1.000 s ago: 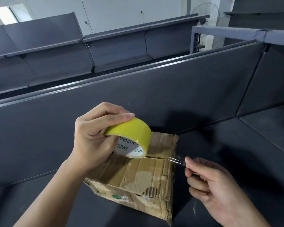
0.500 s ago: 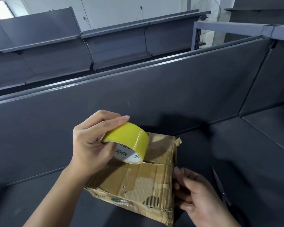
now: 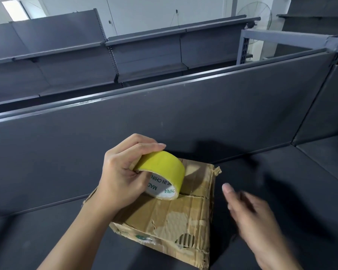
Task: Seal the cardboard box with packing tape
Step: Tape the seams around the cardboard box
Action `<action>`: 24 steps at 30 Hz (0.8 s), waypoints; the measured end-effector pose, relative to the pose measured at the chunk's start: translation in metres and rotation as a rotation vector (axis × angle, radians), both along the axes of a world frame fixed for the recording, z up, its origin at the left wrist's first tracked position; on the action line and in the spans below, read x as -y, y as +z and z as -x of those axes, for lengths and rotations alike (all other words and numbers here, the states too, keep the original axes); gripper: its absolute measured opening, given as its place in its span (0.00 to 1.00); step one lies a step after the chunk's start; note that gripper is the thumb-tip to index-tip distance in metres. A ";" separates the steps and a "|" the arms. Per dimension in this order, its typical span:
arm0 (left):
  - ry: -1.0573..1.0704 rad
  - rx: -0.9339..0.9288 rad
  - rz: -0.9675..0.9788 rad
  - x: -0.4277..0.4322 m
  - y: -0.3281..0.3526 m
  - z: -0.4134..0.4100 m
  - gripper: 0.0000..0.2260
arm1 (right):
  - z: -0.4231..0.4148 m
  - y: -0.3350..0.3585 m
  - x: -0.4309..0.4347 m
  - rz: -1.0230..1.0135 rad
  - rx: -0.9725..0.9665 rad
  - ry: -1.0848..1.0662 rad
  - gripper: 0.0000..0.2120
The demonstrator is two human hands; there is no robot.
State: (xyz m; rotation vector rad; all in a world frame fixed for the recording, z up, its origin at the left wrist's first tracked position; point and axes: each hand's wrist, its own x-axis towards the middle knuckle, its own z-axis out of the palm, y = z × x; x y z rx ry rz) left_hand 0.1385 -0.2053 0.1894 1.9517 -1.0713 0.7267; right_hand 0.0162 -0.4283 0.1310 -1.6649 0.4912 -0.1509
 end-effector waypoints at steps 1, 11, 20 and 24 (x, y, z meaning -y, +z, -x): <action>0.001 0.004 0.002 0.000 0.000 0.000 0.27 | 0.000 0.005 0.000 0.038 0.050 -0.021 0.30; 0.063 -0.298 -0.248 -0.027 0.009 0.004 0.23 | -0.017 0.007 -0.033 -0.010 0.162 0.026 0.25; -0.072 -0.674 -0.265 -0.037 0.020 -0.007 0.10 | -0.026 0.008 -0.039 -0.048 0.088 0.030 0.15; -0.072 -0.723 -0.189 -0.037 0.014 0.004 0.09 | -0.020 0.018 -0.027 -0.130 0.013 0.121 0.03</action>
